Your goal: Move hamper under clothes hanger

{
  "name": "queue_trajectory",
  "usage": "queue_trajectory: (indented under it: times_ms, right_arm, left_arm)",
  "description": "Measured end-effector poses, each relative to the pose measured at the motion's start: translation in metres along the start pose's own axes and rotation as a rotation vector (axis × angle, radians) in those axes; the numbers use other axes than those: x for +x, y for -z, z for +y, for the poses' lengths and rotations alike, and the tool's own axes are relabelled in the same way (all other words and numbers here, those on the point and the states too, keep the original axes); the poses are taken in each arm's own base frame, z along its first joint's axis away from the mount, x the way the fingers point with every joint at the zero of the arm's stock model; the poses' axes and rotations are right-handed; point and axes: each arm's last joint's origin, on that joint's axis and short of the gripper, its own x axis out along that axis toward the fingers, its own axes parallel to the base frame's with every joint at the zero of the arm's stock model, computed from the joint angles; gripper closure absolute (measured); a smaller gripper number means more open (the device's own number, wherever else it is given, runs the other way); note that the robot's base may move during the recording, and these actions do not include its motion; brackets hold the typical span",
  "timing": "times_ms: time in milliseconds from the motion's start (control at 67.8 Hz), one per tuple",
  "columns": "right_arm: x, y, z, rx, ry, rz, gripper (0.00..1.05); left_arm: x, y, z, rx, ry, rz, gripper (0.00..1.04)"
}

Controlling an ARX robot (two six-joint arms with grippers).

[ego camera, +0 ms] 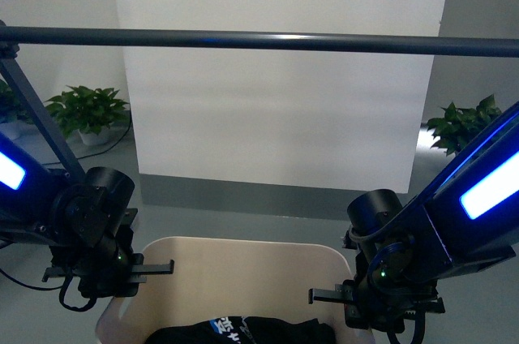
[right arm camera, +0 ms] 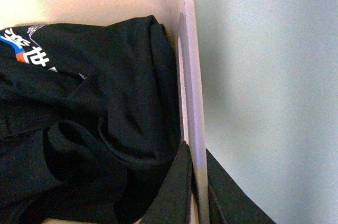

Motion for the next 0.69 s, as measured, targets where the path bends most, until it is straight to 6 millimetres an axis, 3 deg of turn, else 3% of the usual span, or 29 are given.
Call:
queue_trajectory:
  times_ms: [221, 339, 605, 693]
  right_arm:
    - [0.001, 0.001, 0.003, -0.005, 0.001, 0.001, 1.02]
    - [0.004, 0.005, 0.007, -0.008, 0.001, 0.006, 1.01]
    - [0.006, 0.007, 0.01, 0.009, -0.003, -0.024, 0.62]
    - [-0.003, 0.004, 0.011, 0.017, -0.013, -0.056, 0.43]
  left_arm:
    - [0.002, 0.003, -0.003, -0.002, -0.001, 0.012, 1.0]
    - [0.005, 0.009, -0.004, -0.005, 0.013, 0.027, 0.75]
    - [0.005, 0.012, -0.002, -0.003, 0.022, 0.012, 0.38]
    - [-0.009, 0.0, -0.002, -0.002, 0.027, -0.032, 0.16]
